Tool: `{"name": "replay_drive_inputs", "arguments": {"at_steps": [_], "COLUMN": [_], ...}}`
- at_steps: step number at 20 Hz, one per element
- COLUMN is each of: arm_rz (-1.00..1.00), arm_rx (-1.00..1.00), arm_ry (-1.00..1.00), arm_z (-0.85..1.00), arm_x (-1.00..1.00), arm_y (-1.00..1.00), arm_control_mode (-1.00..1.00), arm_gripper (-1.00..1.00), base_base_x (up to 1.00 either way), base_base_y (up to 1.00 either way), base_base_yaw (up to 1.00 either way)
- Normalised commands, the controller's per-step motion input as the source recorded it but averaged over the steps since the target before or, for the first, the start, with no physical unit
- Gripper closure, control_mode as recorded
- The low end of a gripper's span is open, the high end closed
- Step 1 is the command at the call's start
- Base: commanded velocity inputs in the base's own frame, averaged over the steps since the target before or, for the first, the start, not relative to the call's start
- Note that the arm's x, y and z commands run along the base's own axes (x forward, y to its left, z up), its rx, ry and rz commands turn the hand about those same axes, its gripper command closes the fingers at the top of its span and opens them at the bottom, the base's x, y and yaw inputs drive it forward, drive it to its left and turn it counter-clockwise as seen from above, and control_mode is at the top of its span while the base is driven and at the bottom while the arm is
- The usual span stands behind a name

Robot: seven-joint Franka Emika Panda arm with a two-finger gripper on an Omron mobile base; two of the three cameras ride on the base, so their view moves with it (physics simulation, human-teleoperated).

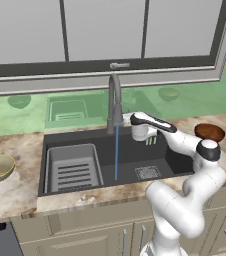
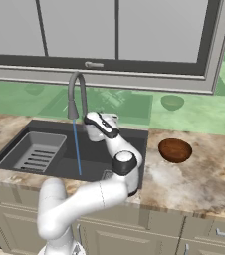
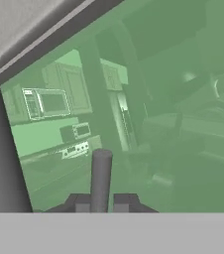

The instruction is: Rinse each bowl for a few seconds and place them down in the sink or on the counter.

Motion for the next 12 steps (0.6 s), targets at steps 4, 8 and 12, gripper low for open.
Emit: {"name": "replay_drive_inputs", "arguments": {"at_steps": [4,8,12], "arm_rz": [0.0,0.0,0.0], "arm_rx": [0.07,0.03,0.04], "arm_ry": [0.1,0.12,0.05], "arm_z": [-0.21,-0.34,0.0], "arm_x": [-0.01,0.0,0.0], "arm_y": [-0.37,-0.19,-0.2], "arm_control_mode": [-1.0,-1.0,-1.0], "arm_gripper": [1.0,1.0,1.0], "base_base_x": [0.0,0.0,0.0], "base_base_y": [0.0,0.0,0.0], "base_base_yaw": [0.0,0.0,0.0]}}
